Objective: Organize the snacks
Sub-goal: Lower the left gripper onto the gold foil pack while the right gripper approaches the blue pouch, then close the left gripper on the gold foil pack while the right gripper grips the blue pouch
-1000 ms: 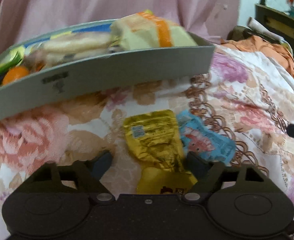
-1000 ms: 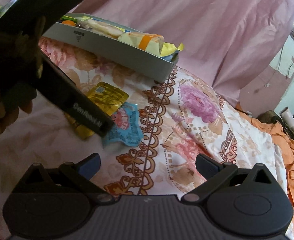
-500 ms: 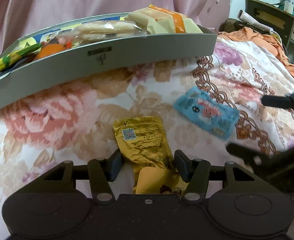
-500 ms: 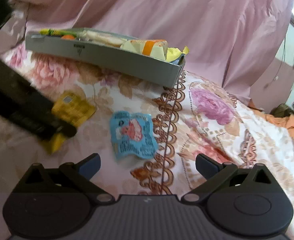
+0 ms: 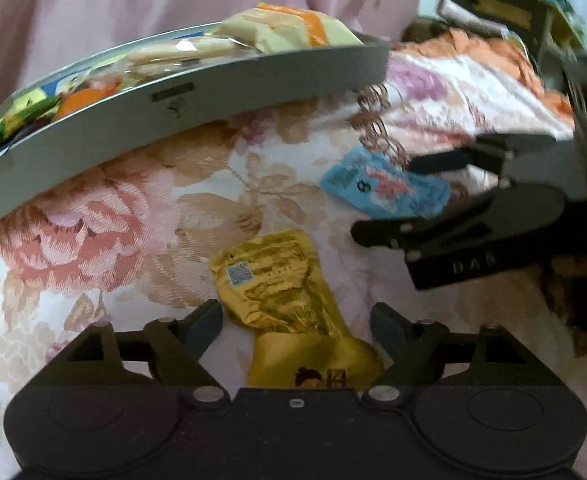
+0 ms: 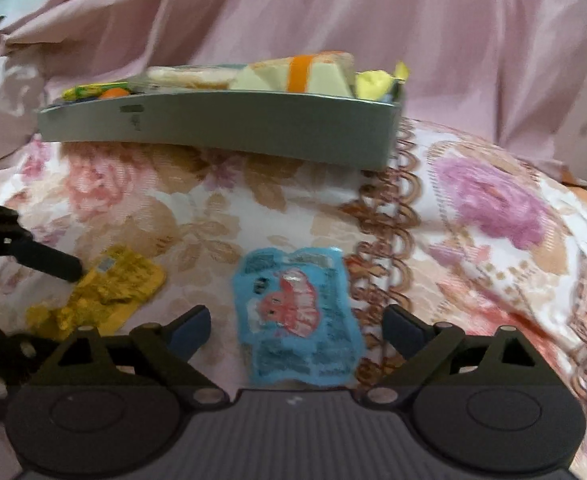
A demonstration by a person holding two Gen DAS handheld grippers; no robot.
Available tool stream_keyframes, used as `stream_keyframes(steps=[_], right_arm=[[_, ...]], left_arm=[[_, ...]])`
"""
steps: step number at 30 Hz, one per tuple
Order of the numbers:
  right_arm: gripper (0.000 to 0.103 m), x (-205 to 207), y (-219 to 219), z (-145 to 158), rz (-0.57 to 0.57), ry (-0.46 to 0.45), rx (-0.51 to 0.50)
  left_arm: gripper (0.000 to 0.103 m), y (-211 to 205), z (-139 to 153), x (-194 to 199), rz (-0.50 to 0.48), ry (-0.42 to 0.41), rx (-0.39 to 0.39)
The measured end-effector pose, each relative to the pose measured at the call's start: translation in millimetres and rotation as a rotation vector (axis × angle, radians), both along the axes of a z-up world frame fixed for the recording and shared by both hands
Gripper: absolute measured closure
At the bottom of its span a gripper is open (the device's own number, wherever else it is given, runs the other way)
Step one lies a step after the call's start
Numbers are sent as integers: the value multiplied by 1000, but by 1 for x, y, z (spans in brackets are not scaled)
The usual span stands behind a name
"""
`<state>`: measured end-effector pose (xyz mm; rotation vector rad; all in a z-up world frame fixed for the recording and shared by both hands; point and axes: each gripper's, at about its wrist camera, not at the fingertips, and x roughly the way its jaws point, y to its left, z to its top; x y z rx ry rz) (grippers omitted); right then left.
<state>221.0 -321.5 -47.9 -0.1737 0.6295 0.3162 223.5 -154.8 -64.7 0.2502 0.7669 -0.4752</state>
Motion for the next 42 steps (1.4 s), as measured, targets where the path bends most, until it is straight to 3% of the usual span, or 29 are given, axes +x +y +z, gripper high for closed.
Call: stream_keyframes(steps=[4,6,8,19,31,37,42], right_arm=[[21,-2,3,-1,28,9,10],[33,-4,4,-1,37,9,11],[37,-7,6,1,43,9,9],[38,-58,22,5,20,84,-16],[38,-118,45,10,-113,144,12],[33,-111,44,6,-115,138,39],[21,-105,52,1,-84,135,12]], left_arm=[[32,-1,1,-2,15,-3,-5],[42,1,2,-2,35,2,-18],[49,3,3,-5,47,7,-30],[49,24,6,-33,106,80,-75],[49,35,8,-42,53,125,-75],[47,38,8,-42,37,130,-74],[47,36,7,-44,38,124,-64]])
